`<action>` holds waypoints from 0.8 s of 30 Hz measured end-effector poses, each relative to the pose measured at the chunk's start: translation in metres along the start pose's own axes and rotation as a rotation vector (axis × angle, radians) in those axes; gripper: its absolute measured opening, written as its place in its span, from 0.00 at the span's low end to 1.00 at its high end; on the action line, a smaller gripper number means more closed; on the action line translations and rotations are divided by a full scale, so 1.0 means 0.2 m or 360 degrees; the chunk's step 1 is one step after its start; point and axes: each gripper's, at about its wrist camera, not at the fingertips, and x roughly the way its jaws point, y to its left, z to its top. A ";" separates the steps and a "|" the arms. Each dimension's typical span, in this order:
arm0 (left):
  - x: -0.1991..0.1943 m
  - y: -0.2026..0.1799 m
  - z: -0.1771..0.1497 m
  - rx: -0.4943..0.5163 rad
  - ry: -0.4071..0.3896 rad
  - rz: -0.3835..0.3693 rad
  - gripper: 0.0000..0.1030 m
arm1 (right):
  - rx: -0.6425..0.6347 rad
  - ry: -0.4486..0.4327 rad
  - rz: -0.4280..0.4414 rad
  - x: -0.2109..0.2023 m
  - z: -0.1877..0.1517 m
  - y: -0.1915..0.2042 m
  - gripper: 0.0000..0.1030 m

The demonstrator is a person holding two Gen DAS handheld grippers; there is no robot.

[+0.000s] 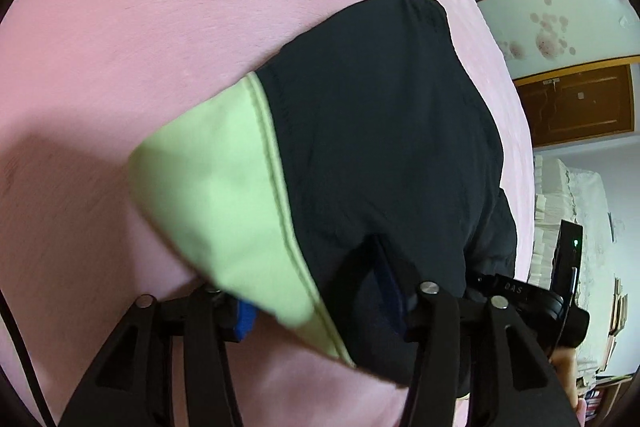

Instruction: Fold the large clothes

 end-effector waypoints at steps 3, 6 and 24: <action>0.06 -0.05 0.05 0.0053 -0.0028 0.0004 0.50 | 0.0011 -0.0007 0.0021 0.01 0.01 0.03 0.00; 0.10 -0.12 0.07 0.0138 -0.0065 0.0030 0.55 | 0.0011 -0.0009 0.0043 0.02 0.00 0.05 0.00; 0.03 -0.34 0.11 0.0060 -0.0345 0.0074 0.11 | -0.0040 -0.0027 0.0070 0.01 0.01 0.04 0.00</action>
